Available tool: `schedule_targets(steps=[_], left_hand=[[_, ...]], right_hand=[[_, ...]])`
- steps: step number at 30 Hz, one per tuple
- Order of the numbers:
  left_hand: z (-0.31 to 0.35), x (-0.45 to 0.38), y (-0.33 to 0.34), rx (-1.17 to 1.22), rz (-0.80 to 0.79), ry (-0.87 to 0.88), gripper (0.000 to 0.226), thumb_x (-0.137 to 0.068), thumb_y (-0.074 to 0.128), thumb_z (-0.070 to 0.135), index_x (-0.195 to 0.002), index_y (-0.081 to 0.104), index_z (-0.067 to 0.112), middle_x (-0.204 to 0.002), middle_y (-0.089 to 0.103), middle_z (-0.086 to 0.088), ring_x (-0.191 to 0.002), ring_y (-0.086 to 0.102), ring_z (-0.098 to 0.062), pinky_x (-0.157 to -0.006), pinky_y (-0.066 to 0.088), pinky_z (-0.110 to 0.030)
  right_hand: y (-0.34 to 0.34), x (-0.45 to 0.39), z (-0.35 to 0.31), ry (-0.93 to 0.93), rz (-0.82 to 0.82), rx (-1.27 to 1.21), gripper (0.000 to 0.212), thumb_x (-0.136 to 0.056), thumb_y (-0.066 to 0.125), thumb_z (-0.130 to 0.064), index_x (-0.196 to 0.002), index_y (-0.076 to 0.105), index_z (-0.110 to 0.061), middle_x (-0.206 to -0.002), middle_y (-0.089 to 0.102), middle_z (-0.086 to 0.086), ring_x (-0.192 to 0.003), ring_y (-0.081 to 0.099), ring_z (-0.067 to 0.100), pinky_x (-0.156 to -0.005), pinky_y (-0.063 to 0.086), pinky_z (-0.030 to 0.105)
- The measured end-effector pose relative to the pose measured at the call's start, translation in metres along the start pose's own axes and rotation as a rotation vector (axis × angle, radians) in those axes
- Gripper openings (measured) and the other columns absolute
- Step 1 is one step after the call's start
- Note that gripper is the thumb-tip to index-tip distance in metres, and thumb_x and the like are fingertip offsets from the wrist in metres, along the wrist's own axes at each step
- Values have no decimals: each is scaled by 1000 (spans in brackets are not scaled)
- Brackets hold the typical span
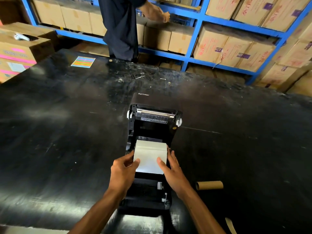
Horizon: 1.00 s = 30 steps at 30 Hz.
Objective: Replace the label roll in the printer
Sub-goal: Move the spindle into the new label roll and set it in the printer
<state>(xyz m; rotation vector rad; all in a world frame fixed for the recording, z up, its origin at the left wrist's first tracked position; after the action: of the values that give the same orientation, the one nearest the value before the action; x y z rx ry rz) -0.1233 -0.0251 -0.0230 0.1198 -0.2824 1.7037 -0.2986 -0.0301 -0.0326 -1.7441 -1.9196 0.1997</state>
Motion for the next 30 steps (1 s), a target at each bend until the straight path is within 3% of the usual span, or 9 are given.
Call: schedule_targets(steps=[3, 7, 9, 13, 16, 20, 24, 26, 30], left_hand=[[-1, 5, 0, -27, 14, 19, 33, -89, 65, 8, -120, 68, 17, -104, 76, 5, -98, 70, -6, -98, 52, -34], [-6, 12, -2, -62, 40, 47, 33, -88, 66, 8, -118, 69, 21, -96, 75, 16, -88, 68, 10, -80, 51, -7], [-5, 13, -1, -61, 46, 50, 34, -88, 66, 7, -120, 68, 20, -98, 75, 14, -87, 66, 14, -77, 49, -2], [2, 11, -3, -61, 34, 91, 38, -88, 64, 4, -123, 66, 20, -107, 75, 7, -93, 68, 9, -85, 51, -7], [4, 7, -7, -56, 27, 90, 37, -89, 63, 4, -124, 66, 18, -109, 75, 5, -97, 70, 0, -94, 53, -24], [2, 8, -8, -65, 33, 85, 38, -89, 63, 5, -125, 65, 19, -107, 75, 7, -92, 69, 6, -77, 50, -4], [0, 12, -2, -45, 39, 77, 41, -88, 63, 3, -126, 64, 18, -110, 75, 4, -87, 66, 13, -75, 48, 1], [0, 12, -1, -33, 41, 79, 41, -88, 63, 3, -127, 63, 17, -110, 75, 3, -88, 67, 10, -79, 50, -4], [0, 11, -2, -21, 31, 70, 43, -89, 63, 3, -130, 60, 15, -113, 74, -1, -99, 69, -6, -95, 52, -27]], right_hand=[[4, 4, 1, -9, 11, -29, 60, -88, 41, -61, -136, 6, -62, -159, -6, -13, -144, -10, 7, -118, -5, 54], [4, 7, 3, -25, 3, -42, 60, -88, 42, -60, -138, 7, -60, -159, -6, -14, -144, -11, 6, -118, -2, 54], [4, 9, 3, -22, 4, -69, 61, -88, 43, -59, -138, 9, -59, -159, -6, -15, -144, -11, 5, -118, 0, 54], [5, 10, -1, -11, -6, -85, 62, -88, 42, -61, -139, 8, -57, -158, -9, -15, -144, -11, 7, -118, 1, 55], [7, 9, -3, -5, -12, -66, 62, -88, 41, -61, -141, 9, -55, -158, -11, -15, -145, -12, 10, -118, 2, 56], [9, 6, -1, 6, 0, -68, 63, -87, 44, -62, -140, 11, -56, -158, -10, -17, -145, -12, 10, -118, 3, 57], [4, 5, 5, 24, -3, -41, 63, -85, 44, -64, -138, 10, -59, -157, -10, -18, -145, -12, 9, -118, 3, 56], [4, 4, 5, 26, -5, -35, 64, -85, 44, -65, -138, 9, -60, -158, -11, -17, -144, -13, 9, -118, 3, 56], [9, 4, 3, 4, -1, -4, 64, -87, 43, -62, -140, 7, -58, -158, -14, -15, -144, -14, 10, -118, 3, 57]])
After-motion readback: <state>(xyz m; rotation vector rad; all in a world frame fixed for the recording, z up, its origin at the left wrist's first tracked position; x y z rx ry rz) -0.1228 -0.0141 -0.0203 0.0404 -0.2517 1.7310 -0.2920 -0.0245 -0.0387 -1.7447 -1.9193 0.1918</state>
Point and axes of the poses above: each hand's wrist, its own x-axis away from the middle knuckle, its own y-axis out of the palm, z = x × y, the point moved 1 cm from there along -x, towards the middle knuckle
